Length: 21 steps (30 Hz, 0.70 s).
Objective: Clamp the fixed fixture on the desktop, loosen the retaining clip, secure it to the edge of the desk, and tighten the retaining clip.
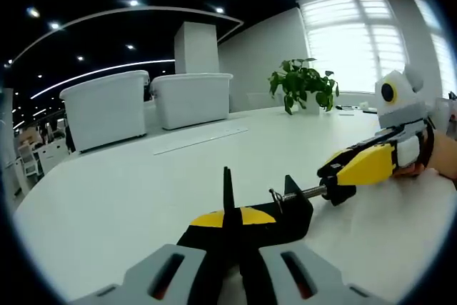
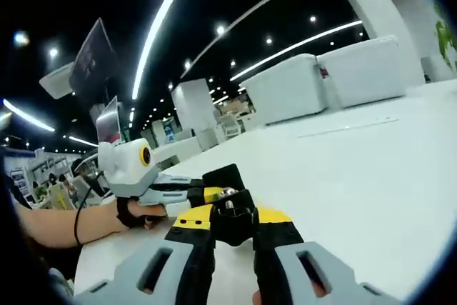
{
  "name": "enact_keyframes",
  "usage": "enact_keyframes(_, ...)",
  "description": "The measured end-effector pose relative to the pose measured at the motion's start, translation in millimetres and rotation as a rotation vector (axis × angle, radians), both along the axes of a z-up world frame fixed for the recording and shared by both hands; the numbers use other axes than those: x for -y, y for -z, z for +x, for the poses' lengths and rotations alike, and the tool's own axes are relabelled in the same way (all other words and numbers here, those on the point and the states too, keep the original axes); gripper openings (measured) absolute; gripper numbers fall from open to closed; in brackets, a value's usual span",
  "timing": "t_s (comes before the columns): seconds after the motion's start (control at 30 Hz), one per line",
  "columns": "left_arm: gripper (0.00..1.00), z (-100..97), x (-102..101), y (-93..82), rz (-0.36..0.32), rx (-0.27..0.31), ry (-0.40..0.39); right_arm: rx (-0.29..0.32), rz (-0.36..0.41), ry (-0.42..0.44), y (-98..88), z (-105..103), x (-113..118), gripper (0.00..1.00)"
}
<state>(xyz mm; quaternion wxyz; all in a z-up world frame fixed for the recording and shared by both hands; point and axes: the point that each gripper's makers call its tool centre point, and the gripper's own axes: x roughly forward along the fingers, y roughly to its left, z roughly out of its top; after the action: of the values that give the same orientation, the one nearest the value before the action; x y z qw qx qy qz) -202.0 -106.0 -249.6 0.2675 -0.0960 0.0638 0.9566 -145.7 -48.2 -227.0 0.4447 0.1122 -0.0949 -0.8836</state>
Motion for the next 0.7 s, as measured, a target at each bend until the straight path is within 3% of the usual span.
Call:
enact_keyframes(0.3, 0.06, -0.5, 1, 0.2, 0.0, 0.0, -0.005, -0.26, 0.161, 0.004, -5.7, 12, 3, 0.19)
enact_keyframes(0.37, 0.06, -0.2, 1, 0.2, 0.0, 0.0, -0.007, -0.389, 0.256, 0.0, -7.6, 17, 7, 0.19)
enact_keyframes(0.43, 0.06, 0.3, 2, 0.3, 0.002, 0.003, -0.012, -0.58, 0.4, -0.012, -8.1, 10, 6, 0.19)
enact_keyframes(0.7, 0.06, 1.0, 3, 0.6, 0.004, 0.006, -0.019, -0.61, 0.422, 0.004, -6.7, 4, 10, 0.19)
